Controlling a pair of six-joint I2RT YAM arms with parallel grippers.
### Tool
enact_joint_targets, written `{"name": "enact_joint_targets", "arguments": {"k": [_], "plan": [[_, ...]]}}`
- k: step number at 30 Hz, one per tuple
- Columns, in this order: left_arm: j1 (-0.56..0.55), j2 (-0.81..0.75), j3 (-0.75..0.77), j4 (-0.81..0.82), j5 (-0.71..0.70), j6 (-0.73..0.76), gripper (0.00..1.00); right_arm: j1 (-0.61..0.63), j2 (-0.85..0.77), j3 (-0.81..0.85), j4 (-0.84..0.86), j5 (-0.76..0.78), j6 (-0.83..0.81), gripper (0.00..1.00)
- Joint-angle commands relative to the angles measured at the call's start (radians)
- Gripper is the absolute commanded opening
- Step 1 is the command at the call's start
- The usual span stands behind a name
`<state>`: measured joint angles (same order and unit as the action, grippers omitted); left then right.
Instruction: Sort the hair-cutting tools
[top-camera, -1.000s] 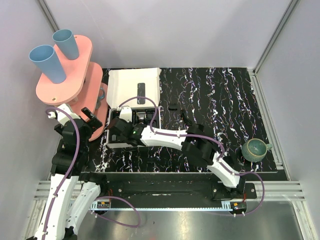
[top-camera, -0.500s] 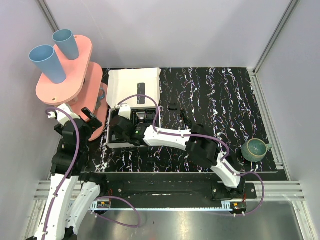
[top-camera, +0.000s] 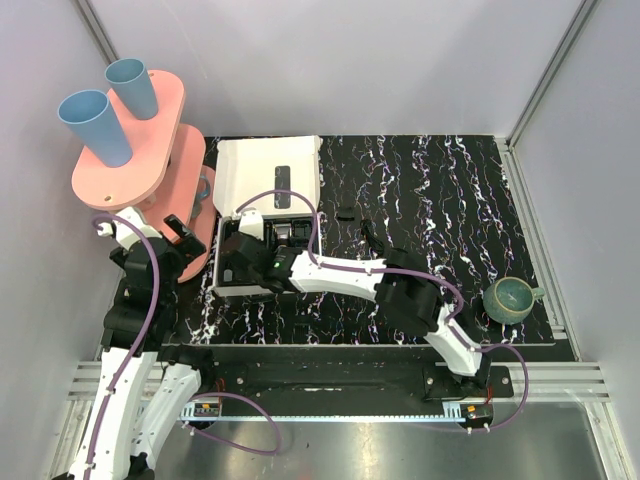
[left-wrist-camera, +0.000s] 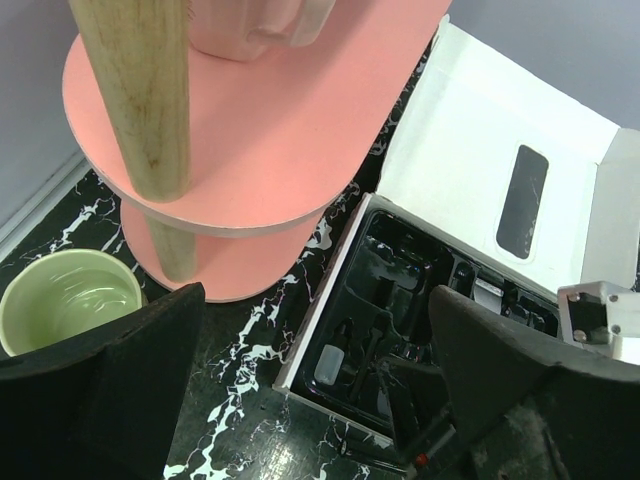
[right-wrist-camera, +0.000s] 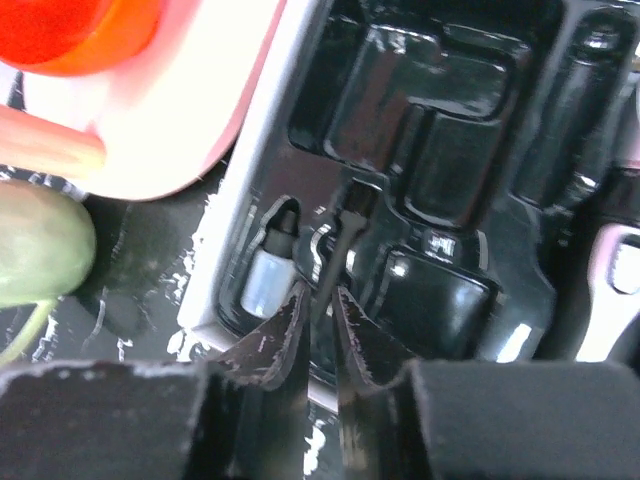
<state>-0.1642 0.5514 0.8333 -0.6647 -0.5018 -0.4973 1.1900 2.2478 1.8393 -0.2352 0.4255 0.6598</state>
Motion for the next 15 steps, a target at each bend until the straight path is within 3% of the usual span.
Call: {"name": "enact_joint_targets", "arguments": {"k": [1,9,11,15], "plan": [[0.003,0.013,0.020,0.040,0.064,0.025,0.99,-0.026,-0.204,-0.067,-0.070,0.012,-0.089,0.33],[0.005,0.035,0.015,0.080,0.177,0.060,0.99,-0.090,-0.575,-0.362,-0.295,-0.113,-0.160,0.62],[0.005,0.045,0.015,0.089,0.221,0.072,0.99,-0.090,-0.606,-0.388,-0.402,-0.116,-0.158,0.70],[0.005,0.059,0.012,0.103,0.284,0.091,0.99,-0.090,-0.640,-0.463,-0.533,-0.193,-0.068,0.77]]}}
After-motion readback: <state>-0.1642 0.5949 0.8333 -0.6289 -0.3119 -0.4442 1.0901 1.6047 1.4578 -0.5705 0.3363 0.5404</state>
